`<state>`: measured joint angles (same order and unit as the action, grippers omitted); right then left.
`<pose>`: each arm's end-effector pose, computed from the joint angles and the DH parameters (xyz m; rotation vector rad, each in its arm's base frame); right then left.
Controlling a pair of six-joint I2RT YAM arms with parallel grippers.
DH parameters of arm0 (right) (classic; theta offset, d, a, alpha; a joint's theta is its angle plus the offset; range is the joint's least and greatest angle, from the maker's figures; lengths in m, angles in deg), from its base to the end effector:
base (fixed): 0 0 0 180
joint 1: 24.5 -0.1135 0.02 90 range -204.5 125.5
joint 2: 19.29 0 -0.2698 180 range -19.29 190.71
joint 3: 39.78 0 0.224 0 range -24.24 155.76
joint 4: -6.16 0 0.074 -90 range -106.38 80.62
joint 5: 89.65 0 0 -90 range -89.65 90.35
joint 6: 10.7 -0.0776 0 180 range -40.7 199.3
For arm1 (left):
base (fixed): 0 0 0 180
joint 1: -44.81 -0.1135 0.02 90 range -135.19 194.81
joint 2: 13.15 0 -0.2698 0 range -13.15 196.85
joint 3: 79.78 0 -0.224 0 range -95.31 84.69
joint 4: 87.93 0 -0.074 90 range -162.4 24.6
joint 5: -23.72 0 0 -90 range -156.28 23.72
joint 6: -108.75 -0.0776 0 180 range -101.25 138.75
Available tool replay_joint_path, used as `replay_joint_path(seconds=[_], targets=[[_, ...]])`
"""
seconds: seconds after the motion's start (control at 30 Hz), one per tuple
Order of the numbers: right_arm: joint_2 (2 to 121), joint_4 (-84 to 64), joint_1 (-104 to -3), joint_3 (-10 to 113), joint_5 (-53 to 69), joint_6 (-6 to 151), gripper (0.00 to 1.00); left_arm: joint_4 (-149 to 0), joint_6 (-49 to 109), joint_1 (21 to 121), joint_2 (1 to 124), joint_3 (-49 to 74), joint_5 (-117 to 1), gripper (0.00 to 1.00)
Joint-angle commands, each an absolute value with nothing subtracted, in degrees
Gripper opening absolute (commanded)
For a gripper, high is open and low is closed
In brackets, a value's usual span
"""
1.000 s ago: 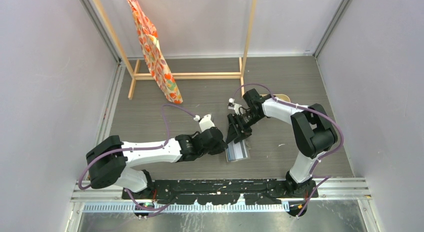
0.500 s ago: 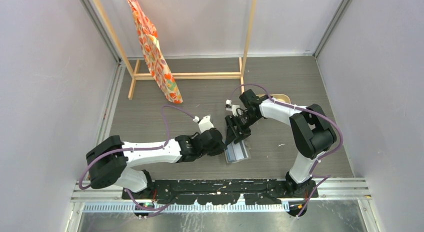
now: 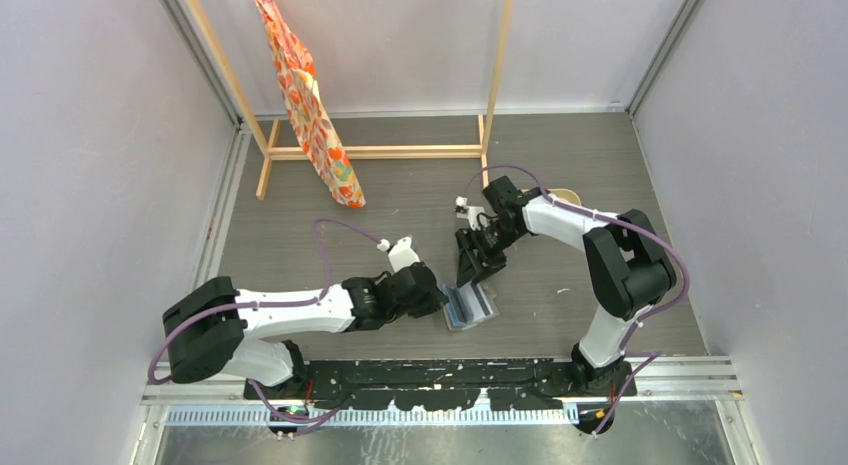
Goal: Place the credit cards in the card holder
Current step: Open the card holder at the center of the board.
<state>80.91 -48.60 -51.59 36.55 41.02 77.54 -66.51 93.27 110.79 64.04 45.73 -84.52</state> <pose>0.2430 0.1811 0.1581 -0.7464 2.8294 1.1221 0.1333 -0.2393 0.1873 -0.3489 2.4344 -0.8443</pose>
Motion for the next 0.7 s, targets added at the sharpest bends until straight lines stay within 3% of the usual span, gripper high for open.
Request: replay_joint_path(seconds=[0.0,0.3,0.67], targets=[[78.2,-49.5,-50.3,37.7,37.6,80.4,0.59,-68.8,93.3,110.7,61.4,46.0,-87.2,0.00],[75.5,-52.3,-48.6,38.5,36.3,85.1,0.61,-64.8,91.1,110.6,60.5,43.9,-87.9,0.00],[68.6,-54.2,-47.7,35.5,51.4,90.3,0.63,-60.4,88.3,110.6,62.2,39.3,-88.3,0.00]])
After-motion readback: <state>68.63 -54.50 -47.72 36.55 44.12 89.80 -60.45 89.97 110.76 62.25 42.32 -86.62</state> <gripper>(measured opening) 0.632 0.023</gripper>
